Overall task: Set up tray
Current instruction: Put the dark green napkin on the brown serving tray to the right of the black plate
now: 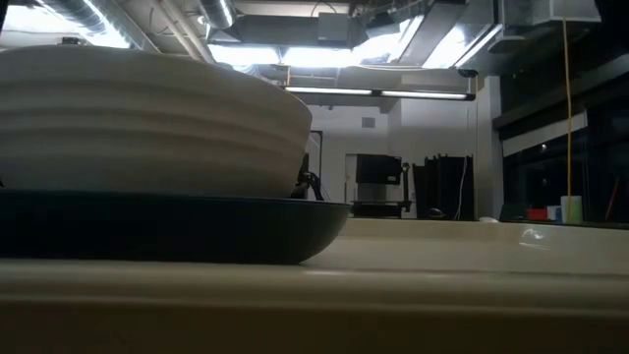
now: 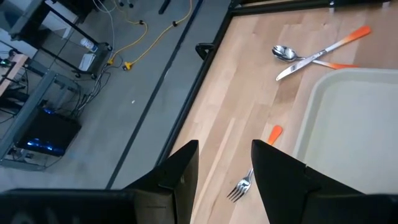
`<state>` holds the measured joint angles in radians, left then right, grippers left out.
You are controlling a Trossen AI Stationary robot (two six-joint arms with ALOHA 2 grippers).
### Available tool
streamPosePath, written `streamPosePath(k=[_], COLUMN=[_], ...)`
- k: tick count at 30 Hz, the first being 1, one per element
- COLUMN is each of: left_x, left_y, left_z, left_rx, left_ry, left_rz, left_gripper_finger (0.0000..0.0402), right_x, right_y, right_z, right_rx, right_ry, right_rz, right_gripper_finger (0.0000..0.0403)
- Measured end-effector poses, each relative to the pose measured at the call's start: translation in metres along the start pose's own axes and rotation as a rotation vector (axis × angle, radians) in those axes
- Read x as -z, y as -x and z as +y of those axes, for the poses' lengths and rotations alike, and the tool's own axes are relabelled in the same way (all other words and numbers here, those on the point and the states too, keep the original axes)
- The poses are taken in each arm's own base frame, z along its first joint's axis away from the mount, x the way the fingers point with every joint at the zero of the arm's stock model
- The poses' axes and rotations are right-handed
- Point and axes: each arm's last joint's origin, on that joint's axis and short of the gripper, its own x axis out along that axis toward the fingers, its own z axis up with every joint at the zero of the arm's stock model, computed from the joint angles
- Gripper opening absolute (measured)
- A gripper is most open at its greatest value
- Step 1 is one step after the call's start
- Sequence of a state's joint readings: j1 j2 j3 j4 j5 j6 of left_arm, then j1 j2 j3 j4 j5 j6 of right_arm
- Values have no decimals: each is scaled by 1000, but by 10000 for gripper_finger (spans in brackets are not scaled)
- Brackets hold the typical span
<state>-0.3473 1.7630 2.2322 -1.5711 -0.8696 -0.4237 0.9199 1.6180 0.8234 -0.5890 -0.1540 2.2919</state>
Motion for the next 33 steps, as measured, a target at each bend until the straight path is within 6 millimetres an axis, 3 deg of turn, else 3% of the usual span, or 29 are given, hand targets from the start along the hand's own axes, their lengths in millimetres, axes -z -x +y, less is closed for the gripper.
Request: streamPosePath(k=[8, 14, 23, 33], left_x=[0, 0, 0, 1], left_y=[0, 0, 0, 5], left_z=[0, 0, 0, -4], left_rx=[6, 8, 8, 18], left_ry=[0, -7, -10, -22], left_rz=[3, 4, 3, -8], left_gripper_finger=[143, 143, 143, 143], right_x=[-1, 7, 8, -2], right_y=[1, 21, 51, 31], right_z=[3, 11, 3, -11], right_rx=[-19, -96, 107, 200], right_ry=[11, 40, -25, -73], right_rz=[-17, -66, -159, -137], right_gripper_finger=[307, 307, 307, 307])
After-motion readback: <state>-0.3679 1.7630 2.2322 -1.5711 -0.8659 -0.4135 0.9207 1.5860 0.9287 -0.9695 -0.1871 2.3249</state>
